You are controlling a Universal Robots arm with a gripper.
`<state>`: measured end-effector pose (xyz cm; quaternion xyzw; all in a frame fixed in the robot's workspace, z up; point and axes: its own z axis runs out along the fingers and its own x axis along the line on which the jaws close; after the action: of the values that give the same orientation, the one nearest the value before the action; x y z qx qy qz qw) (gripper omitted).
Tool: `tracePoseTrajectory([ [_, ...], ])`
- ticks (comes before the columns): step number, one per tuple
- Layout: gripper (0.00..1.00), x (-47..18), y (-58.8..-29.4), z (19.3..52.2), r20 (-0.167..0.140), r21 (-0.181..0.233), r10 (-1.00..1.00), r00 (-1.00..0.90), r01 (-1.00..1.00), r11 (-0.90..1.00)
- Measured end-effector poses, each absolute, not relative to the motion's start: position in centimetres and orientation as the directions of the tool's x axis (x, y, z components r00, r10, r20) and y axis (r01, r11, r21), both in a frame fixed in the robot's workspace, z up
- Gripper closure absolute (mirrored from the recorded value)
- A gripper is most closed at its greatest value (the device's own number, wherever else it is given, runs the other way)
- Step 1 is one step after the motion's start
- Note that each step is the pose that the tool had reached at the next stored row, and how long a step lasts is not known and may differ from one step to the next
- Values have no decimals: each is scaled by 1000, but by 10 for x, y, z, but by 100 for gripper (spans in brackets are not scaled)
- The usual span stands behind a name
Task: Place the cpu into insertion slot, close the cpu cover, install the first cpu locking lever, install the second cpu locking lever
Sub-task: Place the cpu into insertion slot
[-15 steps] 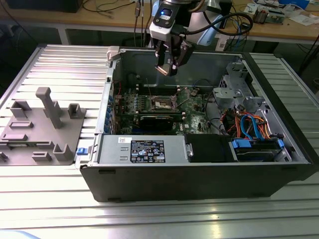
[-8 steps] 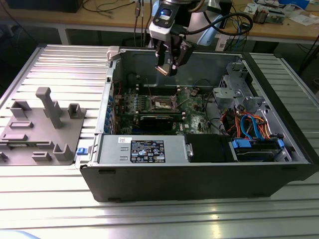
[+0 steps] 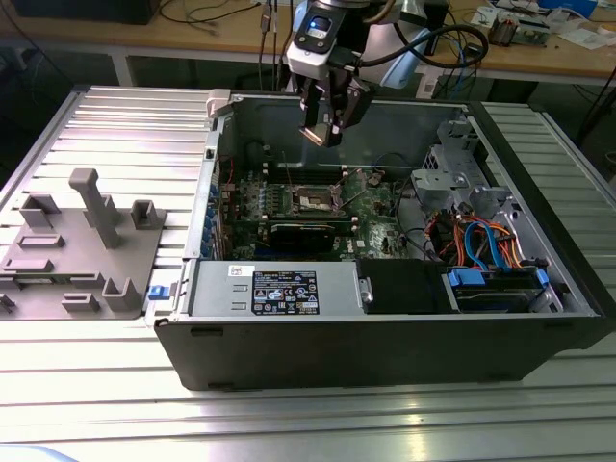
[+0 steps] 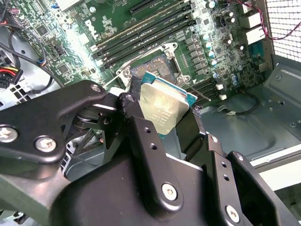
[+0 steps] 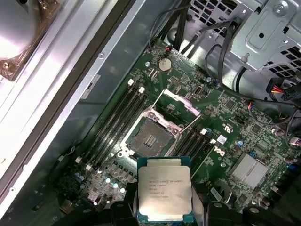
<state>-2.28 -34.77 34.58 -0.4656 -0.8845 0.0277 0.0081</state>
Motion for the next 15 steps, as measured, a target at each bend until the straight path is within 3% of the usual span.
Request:
tracePoseTrajectory([
  [15, 46, -23, -348, 346, -12, -57, 840, -542, 840, 540],
])
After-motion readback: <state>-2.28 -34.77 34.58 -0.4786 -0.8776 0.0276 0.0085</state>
